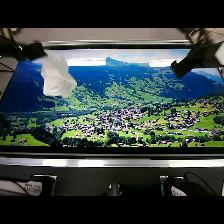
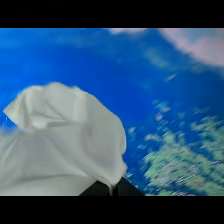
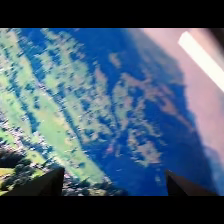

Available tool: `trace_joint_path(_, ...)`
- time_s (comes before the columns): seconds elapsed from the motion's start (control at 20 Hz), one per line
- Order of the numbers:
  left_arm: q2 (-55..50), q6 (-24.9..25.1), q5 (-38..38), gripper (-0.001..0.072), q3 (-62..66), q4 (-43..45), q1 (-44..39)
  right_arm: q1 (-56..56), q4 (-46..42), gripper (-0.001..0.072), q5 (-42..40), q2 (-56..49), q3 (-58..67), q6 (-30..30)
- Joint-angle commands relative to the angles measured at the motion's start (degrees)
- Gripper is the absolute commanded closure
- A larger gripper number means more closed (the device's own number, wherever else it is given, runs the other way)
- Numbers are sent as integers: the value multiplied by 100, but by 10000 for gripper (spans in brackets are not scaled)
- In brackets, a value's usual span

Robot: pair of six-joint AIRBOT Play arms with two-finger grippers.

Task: Fold the shirts.

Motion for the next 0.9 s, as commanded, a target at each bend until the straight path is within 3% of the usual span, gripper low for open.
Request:
trace_joint_path(0.0,1939,302,1180,681,-76,-393,-852,-2,-667,30,-332,994,411,173)
trace_joint_path(0.15,2879,219,2382,681,-417,-378,-1950,-2,-721,31,-378,1899,411,313)
trace_joint_path(0.35,2806,61,2159,681,-726,-63,-3029,-2,-734,31,221,2424,411,404)
trace_joint_path(0.45,2507,-247,2164,681,-1425,-68,-3467,-2,-863,31,918,2323,407,380)
trace_joint_path(0.6,1871,-304,2164,681,-2846,-72,-4138,-2,-1049,30,1873,1882,376,382)
trace_joint_path(0.7,1268,-319,2216,681,-3762,-85,-4603,-2,-992,30,1996,1534,297,385)
trace_joint_path(0.85,195,-885,2337,663,-4474,-584,-5121,-2,-988,30,2048,981,129,385)
